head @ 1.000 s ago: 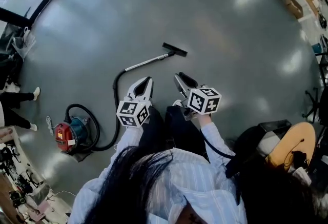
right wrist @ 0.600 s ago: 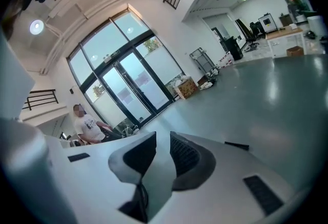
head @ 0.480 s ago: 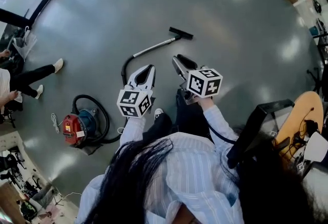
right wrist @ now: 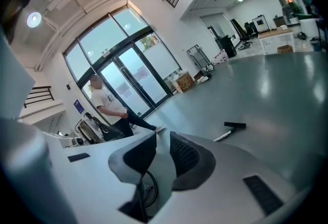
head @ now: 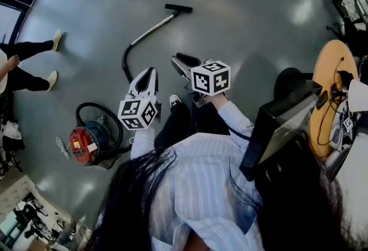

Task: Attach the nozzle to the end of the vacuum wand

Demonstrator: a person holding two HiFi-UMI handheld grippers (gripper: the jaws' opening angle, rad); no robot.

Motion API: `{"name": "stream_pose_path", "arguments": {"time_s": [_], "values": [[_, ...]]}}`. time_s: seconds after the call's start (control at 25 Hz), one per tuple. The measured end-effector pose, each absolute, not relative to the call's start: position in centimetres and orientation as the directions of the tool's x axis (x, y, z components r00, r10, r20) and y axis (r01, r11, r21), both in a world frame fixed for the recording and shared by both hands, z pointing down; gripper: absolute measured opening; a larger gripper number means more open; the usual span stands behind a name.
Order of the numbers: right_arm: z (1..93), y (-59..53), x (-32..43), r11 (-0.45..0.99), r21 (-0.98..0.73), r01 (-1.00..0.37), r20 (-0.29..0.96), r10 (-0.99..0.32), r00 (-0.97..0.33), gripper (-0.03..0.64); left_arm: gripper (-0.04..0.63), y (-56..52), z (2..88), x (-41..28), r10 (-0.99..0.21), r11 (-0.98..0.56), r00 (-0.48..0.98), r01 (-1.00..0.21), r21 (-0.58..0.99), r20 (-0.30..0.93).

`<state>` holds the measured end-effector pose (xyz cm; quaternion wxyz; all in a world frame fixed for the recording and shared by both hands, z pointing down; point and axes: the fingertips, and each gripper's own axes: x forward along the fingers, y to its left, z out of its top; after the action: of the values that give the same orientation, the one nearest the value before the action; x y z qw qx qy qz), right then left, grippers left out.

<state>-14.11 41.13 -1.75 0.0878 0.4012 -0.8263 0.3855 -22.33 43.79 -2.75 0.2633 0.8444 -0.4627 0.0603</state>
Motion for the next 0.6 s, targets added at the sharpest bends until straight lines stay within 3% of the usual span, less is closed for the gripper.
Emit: {"name": "stream_pose_path", "arguments": {"time_s": [0.32, 0.6], "values": [[-3.2, 45.6, -7.6, 0.348, -0.547, -0.762, 0.45, -0.645, -0.617, 0.084, 0.018, 47.4, -4.9, -17.6, -0.742, -0.468, 0.592, -0.793, 0.39, 0.315], [-3.8, 50.9, 3.0, 0.346, -0.53, -0.774, 0.447, -0.662, -0.602, 0.083, 0.018, 51.3, -6.1, -10.0, -0.787, -0.416, 0.54, -0.822, 0.389, 0.298]]}}
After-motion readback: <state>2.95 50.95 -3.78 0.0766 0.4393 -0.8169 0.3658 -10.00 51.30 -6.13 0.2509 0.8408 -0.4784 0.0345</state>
